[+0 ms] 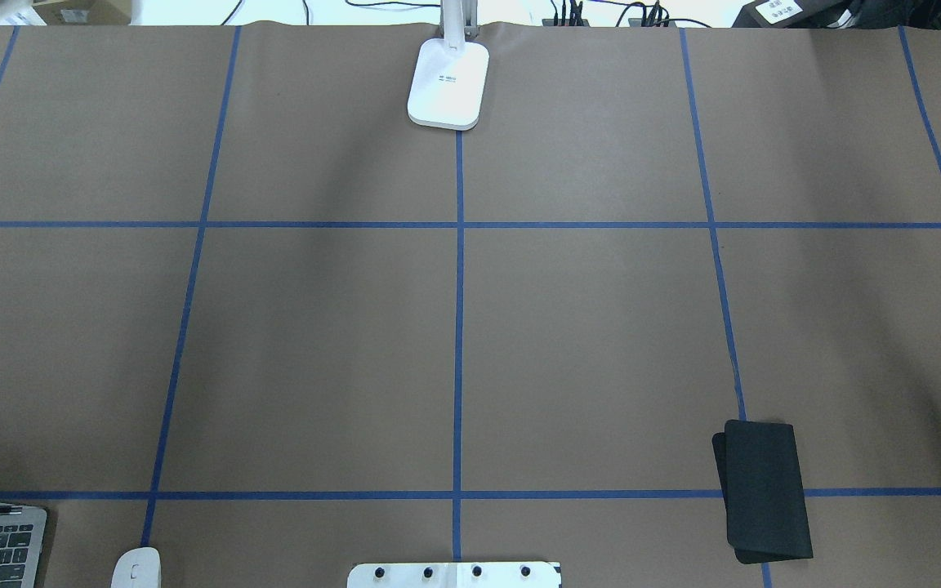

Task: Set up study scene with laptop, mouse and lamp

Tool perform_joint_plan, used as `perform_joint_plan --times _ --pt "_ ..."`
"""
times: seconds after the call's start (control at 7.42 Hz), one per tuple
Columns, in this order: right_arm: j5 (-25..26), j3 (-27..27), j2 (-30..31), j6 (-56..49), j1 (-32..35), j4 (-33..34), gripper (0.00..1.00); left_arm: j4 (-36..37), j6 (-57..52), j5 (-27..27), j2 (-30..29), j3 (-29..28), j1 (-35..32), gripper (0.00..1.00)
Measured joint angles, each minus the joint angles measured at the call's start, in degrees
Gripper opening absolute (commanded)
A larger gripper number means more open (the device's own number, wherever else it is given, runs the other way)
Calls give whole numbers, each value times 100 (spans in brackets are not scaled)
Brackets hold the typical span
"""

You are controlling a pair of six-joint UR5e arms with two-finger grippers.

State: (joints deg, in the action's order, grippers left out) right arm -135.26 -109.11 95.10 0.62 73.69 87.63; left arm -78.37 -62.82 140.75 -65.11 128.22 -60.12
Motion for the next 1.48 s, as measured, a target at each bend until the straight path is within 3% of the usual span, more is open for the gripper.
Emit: perform_joint_plan --times 0.13,0.4,0.94,1.48 --pt "0 19 0 -2 -1 -2 100 -9 -27 -3 32 -2 3 71" --pt "0 67 -14 -23 -3 -10 100 -74 -44 -4 133 -3 28 41" --pt "-8 116 -29 -49 -4 -14 100 -241 -46 -4 190 -22 43 12" --pt "-14 142 -39 -45 -6 -17 100 -389 -107 0 191 -70 -31 7"
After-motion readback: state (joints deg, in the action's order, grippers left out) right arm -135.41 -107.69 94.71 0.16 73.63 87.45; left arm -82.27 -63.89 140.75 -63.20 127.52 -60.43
